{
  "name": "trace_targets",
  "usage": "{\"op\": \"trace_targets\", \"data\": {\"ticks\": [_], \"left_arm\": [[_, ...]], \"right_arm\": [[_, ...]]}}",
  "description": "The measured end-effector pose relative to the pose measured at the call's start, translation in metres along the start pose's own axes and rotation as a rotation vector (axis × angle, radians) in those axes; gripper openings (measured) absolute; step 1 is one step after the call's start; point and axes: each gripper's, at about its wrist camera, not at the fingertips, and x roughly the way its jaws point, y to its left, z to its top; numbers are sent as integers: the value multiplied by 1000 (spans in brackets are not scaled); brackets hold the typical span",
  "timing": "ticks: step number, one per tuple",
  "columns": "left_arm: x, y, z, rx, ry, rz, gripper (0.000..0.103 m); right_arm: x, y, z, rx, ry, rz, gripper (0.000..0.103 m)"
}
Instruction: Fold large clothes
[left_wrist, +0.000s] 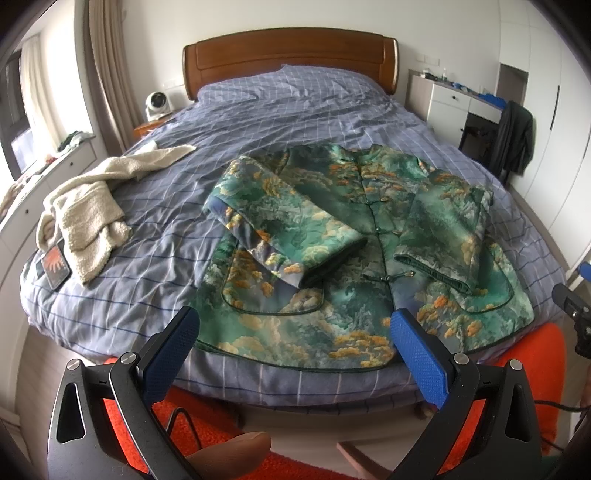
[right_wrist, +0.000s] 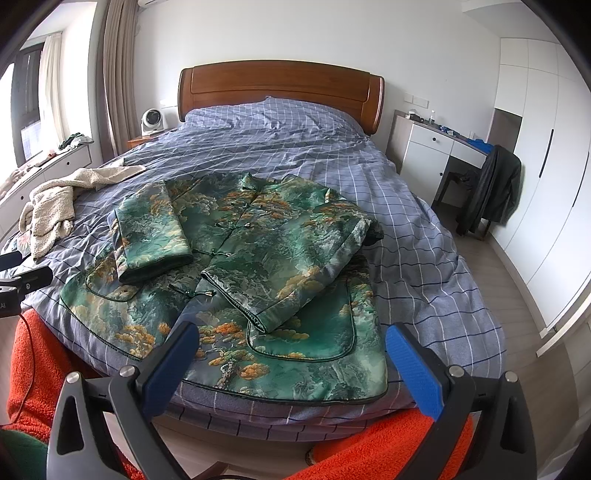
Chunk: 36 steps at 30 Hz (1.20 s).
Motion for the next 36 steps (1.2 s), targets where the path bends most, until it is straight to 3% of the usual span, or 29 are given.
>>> {"op": "trace_targets", "data": {"ticks": [14, 23, 36], "left_arm": [[0, 0, 0, 0, 1, 1, 103], [4, 2, -1, 1, 5, 3, 103], [4, 8, 3, -41, -8, -9, 103]], "right_arm": [[0, -1, 1, 0, 0, 0, 103], [3, -4, 0, 50, 4, 62, 103], [7, -11, 1, 64, 5, 80, 103]]}}
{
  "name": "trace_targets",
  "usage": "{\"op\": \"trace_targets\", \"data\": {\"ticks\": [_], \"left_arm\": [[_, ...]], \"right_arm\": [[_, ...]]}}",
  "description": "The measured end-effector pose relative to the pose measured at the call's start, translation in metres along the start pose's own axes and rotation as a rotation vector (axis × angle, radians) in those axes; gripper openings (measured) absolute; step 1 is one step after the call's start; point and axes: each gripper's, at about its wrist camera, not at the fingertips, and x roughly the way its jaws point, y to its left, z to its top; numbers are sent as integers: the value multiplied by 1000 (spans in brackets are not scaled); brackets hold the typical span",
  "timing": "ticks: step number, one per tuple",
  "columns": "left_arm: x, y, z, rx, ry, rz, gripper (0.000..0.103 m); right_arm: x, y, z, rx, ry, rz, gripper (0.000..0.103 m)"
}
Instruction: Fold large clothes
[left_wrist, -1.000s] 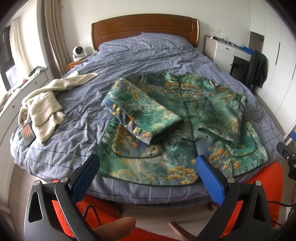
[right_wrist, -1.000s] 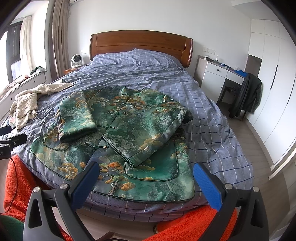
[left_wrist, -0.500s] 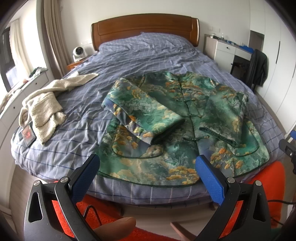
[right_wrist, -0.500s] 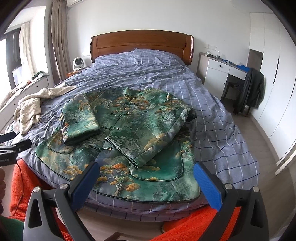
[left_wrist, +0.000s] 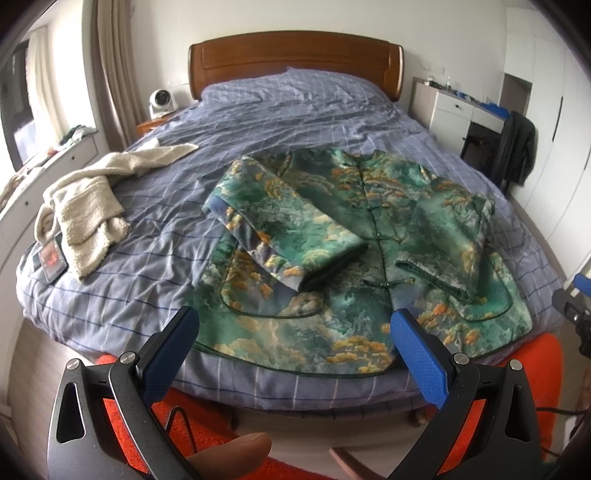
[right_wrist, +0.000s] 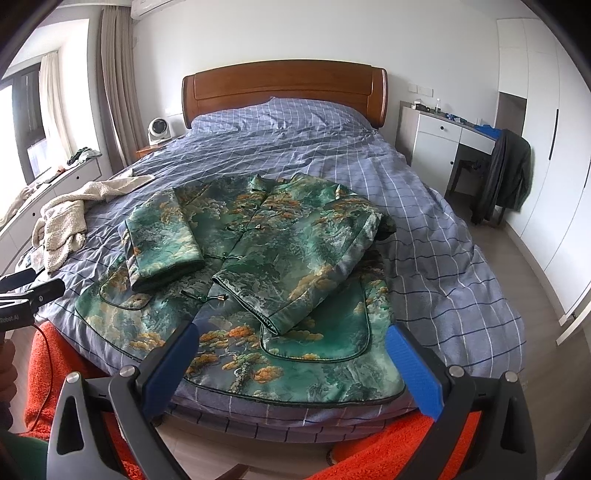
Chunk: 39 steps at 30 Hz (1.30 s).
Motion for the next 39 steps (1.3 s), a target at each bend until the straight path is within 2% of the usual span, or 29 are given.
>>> {"op": "trace_targets", "data": {"ticks": [10, 14, 18, 20, 24, 28, 30, 34, 35, 36, 38, 39], "left_arm": [[6, 2, -1, 41, 0, 43, 103], [8, 12, -2, 3, 6, 47, 103], [10, 20, -4, -24, 18, 64, 103], [10, 21, -5, -25, 22, 70, 103], [8, 22, -7, -28, 22, 73, 103], [8, 25, -10, -33, 31, 94, 103], [7, 30, -12, -42, 32, 107, 103], [14, 39, -17, -71, 59, 110, 103], [16, 40, -17, -77, 70, 107, 103], [19, 41, -18, -85, 82, 102, 103], [23, 44, -19, -108, 104, 80, 103], [25, 45, -19, -124, 112, 64, 103]], "right_arm": [[1, -5, 2, -22, -30, 15, 103], [22, 0, 5, -106, 23, 78, 103], [60, 25, 0, -318, 115, 17, 103], [76, 38, -2, -404, 106, 5, 103], [123, 57, 1, -515, 103, 89, 102], [181, 67, 2, -645, 138, 68, 100], [204, 65, 1, -682, 168, 62, 84], [230, 54, 7, -622, 234, 131, 68], [231, 54, 8, -614, 238, 143, 56], [229, 55, 8, -614, 238, 149, 38], [225, 54, 11, -598, 223, 138, 17], [221, 51, 14, -570, 212, 130, 15]]}}
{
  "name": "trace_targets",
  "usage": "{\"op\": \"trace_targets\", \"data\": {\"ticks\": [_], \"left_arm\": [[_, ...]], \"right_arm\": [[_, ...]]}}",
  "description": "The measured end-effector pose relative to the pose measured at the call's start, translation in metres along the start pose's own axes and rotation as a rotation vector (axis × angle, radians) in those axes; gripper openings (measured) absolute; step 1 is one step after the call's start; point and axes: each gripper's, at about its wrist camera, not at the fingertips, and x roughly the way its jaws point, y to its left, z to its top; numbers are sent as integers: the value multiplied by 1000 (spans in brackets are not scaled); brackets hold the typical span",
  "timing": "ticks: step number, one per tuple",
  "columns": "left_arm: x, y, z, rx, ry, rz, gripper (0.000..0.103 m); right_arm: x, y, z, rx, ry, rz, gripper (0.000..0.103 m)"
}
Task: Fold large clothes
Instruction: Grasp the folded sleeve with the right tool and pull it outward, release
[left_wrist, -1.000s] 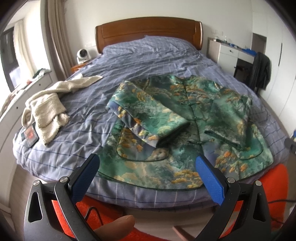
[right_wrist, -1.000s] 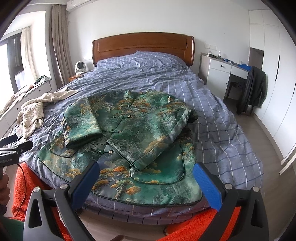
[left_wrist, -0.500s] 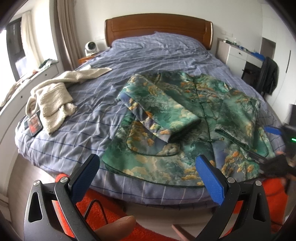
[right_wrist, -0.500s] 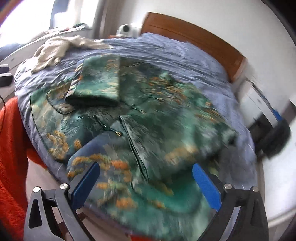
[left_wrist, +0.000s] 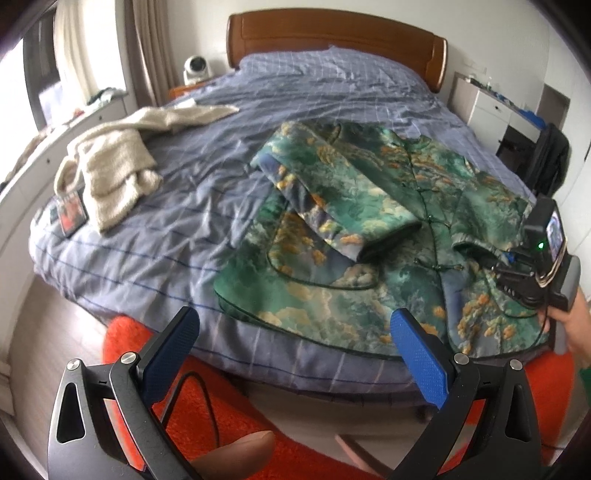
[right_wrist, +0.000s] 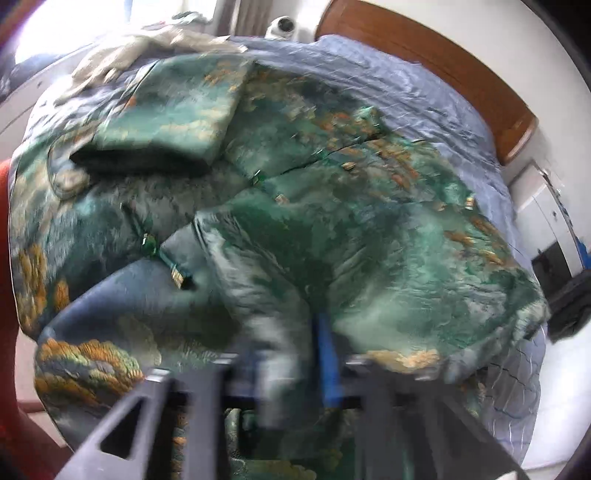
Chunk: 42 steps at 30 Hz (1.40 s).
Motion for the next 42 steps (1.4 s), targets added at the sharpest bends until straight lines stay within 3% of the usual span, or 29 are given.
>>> {"op": "trace_targets", "data": {"ticks": [3, 9, 15, 18, 21, 24, 29, 31, 32, 33, 35, 37, 42], "left_arm": [[-1, 4, 0, -30, 3, -36, 103], [1, 4, -3, -29, 7, -28, 102], [-1, -1, -2, -12, 4, -41, 103], [-2, -3, -2, 2, -1, -42, 103], [-4, -2, -2, 11, -17, -37, 103], [0, 1, -1, 22, -14, -21, 103], [11, 3, 6, 66, -22, 42, 103], [17, 1, 10, 95, -33, 68, 103], [19, -1, 12, 112, -36, 73, 103], [24, -5, 16, 142, -41, 73, 103], [31, -12, 22, 198, -45, 53, 103], [40, -22, 29, 264, -41, 22, 103], [77, -67, 43, 549, -40, -103, 103]], "right_arm": [[-22, -11, 2, 85, -60, -8, 14], [-92, -48, 4, 231, -220, -81, 14], [-161, -116, -4, 388, -366, -215, 13], [-183, -155, -15, 446, -390, -317, 13], [-190, -198, -31, 512, -377, -397, 13], [-185, -249, -60, 567, -313, -542, 13], [-159, -329, -136, 806, -168, -592, 14], [-142, -351, -172, 915, -94, -576, 20], [-133, -357, -192, 969, -51, -582, 35], [-125, -360, -207, 997, -9, -602, 51], [-116, -353, -229, 1019, 48, -662, 59], [-114, -341, -243, 1026, 65, -678, 59], [-122, -286, -250, 1011, 9, -554, 60]]}}
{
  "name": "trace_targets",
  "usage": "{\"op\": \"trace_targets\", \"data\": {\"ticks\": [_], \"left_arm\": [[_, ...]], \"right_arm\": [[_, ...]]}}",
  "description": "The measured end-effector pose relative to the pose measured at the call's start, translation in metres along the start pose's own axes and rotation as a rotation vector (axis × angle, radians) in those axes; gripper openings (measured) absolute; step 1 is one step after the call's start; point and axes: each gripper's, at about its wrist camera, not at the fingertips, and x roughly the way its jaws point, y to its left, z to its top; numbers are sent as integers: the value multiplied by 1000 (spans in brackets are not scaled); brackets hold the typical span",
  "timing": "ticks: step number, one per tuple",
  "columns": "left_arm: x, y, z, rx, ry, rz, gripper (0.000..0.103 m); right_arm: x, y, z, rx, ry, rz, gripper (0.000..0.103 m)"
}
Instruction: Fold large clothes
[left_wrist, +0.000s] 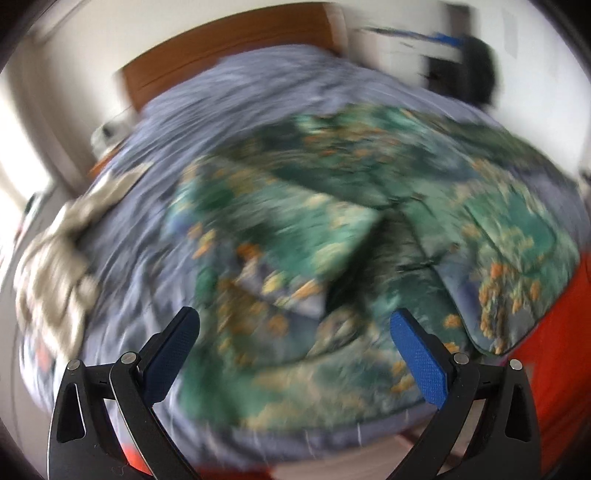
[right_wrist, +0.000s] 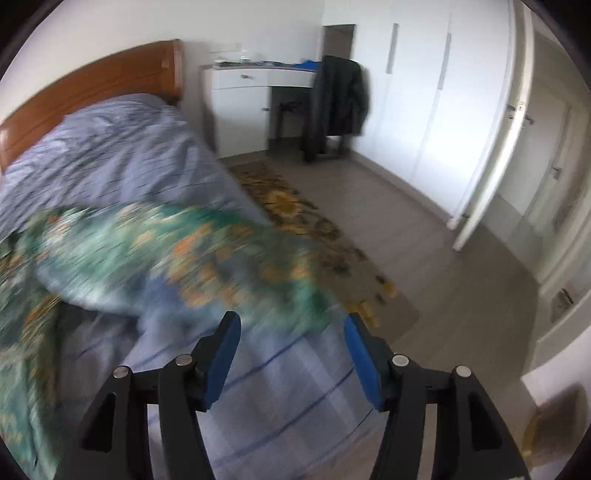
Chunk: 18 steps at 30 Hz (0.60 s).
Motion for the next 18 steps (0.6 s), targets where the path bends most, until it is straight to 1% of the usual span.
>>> {"op": "trace_targets", "data": {"ticks": [1, 3, 6, 7, 8, 9, 11, 12, 13, 15, 16, 18], "left_arm": [[11, -7, 4, 57, 2, -7, 103], [44, -21, 12, 179, 38, -28, 103], [89, -27, 19, 290, 94, -41, 103], [98, -26, 21, 299, 109, -47, 102], [107, -21, 22, 296, 129, -65, 93], [115, -14, 24, 273, 148, -104, 85], [120, 8, 29, 165, 177, -234, 57], [118, 21, 30, 100, 179, -301, 45], [116, 29, 31, 46, 179, -341, 13], [104, 53, 30, -72, 153, -377, 11], [97, 62, 29, -106, 131, -371, 10], [73, 95, 27, -201, 69, -348, 10]], "right_arm": [[-10, 9, -9, -12, -3, 42, 60], [-27, 26, -22, -27, -6, 109, 60], [-51, 60, -38, -69, -6, 198, 60], [-56, 75, -40, -89, -7, 225, 60], [-67, 84, -47, -111, -14, 249, 60], [-71, 97, -50, -131, -19, 270, 60], [-85, 115, -57, -168, -24, 321, 60], [-91, 127, -60, -188, -27, 348, 60], [-98, 134, -63, -201, -29, 364, 60], [-107, 152, -68, -231, -30, 406, 60], [-113, 156, -71, -239, -31, 418, 60], [-119, 170, -73, -254, -31, 451, 60]]}}
